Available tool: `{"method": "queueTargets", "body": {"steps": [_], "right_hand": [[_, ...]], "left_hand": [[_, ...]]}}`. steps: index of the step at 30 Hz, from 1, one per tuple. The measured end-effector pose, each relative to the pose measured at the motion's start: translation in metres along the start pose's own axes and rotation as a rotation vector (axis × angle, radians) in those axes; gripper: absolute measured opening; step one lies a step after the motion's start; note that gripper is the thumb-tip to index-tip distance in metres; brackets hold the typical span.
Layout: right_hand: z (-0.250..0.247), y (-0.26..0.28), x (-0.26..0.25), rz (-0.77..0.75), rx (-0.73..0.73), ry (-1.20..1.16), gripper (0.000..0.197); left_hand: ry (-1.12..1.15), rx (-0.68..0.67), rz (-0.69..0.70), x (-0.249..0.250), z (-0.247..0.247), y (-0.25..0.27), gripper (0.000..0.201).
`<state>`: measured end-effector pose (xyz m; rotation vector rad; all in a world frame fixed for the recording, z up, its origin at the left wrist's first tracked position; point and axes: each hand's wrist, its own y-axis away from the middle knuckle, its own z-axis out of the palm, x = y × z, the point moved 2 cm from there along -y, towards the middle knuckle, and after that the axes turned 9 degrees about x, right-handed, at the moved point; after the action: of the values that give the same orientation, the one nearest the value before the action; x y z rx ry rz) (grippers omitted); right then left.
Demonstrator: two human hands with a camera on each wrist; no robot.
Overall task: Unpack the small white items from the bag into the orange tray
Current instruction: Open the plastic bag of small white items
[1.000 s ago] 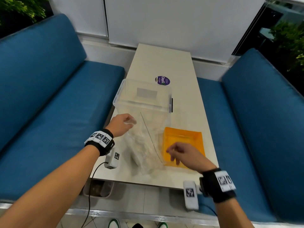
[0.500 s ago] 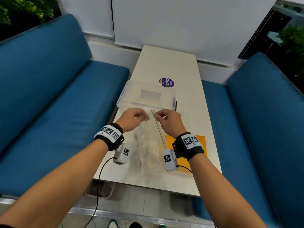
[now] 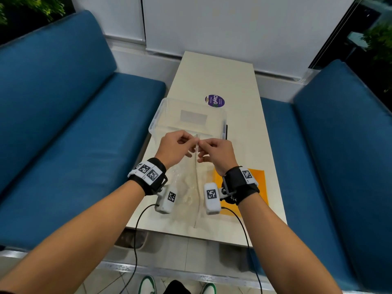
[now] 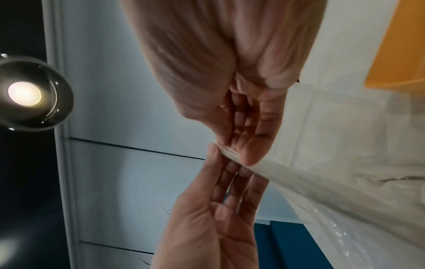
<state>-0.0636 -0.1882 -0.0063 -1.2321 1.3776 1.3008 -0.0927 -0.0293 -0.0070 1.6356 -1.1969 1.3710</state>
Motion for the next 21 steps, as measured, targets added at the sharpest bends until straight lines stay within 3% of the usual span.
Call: {"method": "queueTargets", "body": {"steps": [5, 12, 21], "right_hand": [[0.002, 0.002, -0.001, 0.003, 0.026, 0.047, 0.016], [0.015, 0.01, -0.001, -0.105, 0.094, 0.242, 0.019], [0.028, 0.009, 0.005, -0.087, 0.144, 0.26, 0.026]], "left_hand": [[-0.081, -0.033, -0.012, -0.002, -0.002, -0.003, 0.016], [-0.141, -0.078, -0.035, -0.001, -0.001, -0.009, 0.013], [0.186, -0.131, -0.2, -0.006, 0.002, -0.008, 0.013]]}}
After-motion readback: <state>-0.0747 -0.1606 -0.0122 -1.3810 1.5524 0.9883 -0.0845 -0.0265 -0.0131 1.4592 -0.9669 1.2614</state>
